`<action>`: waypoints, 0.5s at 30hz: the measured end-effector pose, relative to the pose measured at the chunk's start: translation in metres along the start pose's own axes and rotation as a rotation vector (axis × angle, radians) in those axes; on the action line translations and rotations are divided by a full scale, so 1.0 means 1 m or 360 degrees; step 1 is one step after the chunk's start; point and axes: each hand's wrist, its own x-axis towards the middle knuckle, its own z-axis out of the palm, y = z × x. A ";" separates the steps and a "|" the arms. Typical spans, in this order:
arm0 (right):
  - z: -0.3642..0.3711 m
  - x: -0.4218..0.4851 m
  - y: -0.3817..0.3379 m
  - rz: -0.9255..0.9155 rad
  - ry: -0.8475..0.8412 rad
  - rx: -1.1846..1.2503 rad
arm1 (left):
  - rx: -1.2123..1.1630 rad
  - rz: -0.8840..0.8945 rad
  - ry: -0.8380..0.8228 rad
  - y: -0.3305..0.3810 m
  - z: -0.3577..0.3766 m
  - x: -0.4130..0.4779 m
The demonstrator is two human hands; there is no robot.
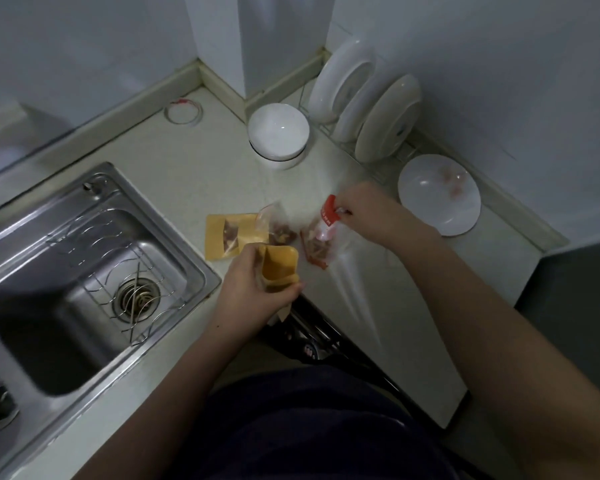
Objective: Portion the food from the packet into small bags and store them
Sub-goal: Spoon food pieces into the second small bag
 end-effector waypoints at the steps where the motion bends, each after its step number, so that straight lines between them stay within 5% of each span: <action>1: 0.002 0.004 0.000 0.0009 -0.0046 -0.0041 | -0.0010 -0.0009 -0.0002 -0.001 -0.001 0.000; 15: 0.046 0.008 -0.002 0.0405 -0.0082 0.0004 | -0.0029 -0.0109 -0.0011 -0.010 -0.005 -0.001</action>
